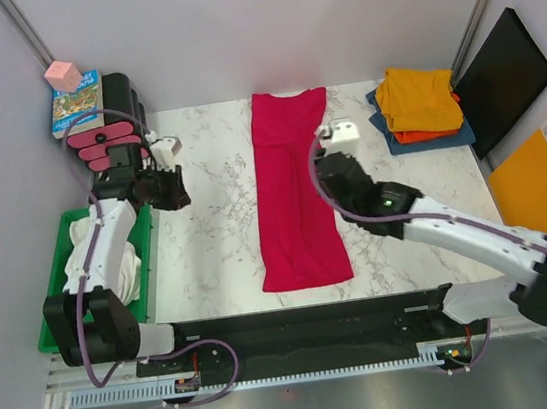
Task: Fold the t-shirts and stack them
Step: Rotate the tshirt 90 degrees
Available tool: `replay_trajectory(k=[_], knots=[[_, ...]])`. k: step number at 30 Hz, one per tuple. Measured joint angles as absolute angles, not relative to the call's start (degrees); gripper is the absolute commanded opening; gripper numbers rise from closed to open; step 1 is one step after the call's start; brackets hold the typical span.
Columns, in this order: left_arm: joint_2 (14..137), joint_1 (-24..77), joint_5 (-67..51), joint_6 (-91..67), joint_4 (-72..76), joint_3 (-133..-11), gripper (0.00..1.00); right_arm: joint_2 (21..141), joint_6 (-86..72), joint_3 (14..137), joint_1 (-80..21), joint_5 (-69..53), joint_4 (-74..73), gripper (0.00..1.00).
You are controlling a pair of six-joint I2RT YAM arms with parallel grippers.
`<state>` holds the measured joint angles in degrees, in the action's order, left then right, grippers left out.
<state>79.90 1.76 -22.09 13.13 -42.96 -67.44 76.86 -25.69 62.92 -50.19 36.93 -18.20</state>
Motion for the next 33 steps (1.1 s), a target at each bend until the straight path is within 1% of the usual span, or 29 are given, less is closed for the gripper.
replay_trajectory(k=[1,4,8,10,11,12,15,16,19,23,25,28,30,31,32,33], knots=[[78.8,0.7,-21.9,12.9,-41.7,-67.0,0.27,72.8,-24.6,62.9,-50.2,39.7,-18.0,0.37],[76.1,-3.4,-21.0,11.7,-36.5,-64.9,0.28,63.2,-20.1,63.1,-50.0,48.3,-17.9,0.41],[75.2,-7.4,-20.6,9.5,-29.6,-60.7,0.32,55.2,-13.9,63.1,-49.9,59.4,-19.7,0.42],[74.8,-9.0,-20.7,8.2,-24.6,-57.2,0.36,52.6,-12.8,63.1,-49.9,63.1,-22.9,0.43],[74.3,-9.7,-21.2,7.6,-21.8,-54.8,0.38,51.4,-12.8,63.1,-49.9,64.3,-25.1,0.43],[73.7,-10.3,-21.7,7.0,-18.1,-51.9,0.41,50.3,-12.9,63.1,-49.9,65.3,-27.5,0.43],[70.5,-11.3,-23.2,6.0,-4.5,-40.4,0.46,47.0,-14.9,63.2,-49.9,67.5,-34.3,0.46],[69.2,-11.4,-23.9,5.8,2.2,-35.5,0.47,45.9,-15.6,63.2,-49.9,68.1,-36.4,0.48],[68.8,-11.3,-27.2,5.7,16.7,-24.5,0.48,42.9,-17.5,63.2,-49.9,69.5,-41.1,0.51],[72.6,-11.2,-31.3,4.3,27.7,-22.3,0.47,40.5,-17.8,63.4,-49.9,70.7,-43.0,0.53],[73.7,-11.3,-33.1,2.3,32.4,-22.9,0.54,40.6,-17.6,63.8,-49.9,71.0,-43.1,0.54],[74.4,-11.1,-34.6,0.7,35.4,-23.2,0.56,41.3,-17.7,63.9,-49.9,71.8,-43.4,0.55],[74.5,-10.6,-34.3,0.7,38.4,-22.0,0.68,41.4,-17.9,63.9,-49.9,72.3,-43.5,0.55],[74.5,-10.3,-34.3,0.7,40.1,-20.8,0.77,41.4,-18.0,63.7,-49.9,72.5,-43.3,0.56],[74.7,-9.9,-34.2,0.8,41.2,-19.9,0.9,41.1,-18.0,63.4,-49.9,72.9,-43.2,0.56],[75.0,-9.5,-33.9,1.0,41.8,-19.3,0.98,40.9,-18.2,63.0,-49.9,73.2,-43.2,0.56]])
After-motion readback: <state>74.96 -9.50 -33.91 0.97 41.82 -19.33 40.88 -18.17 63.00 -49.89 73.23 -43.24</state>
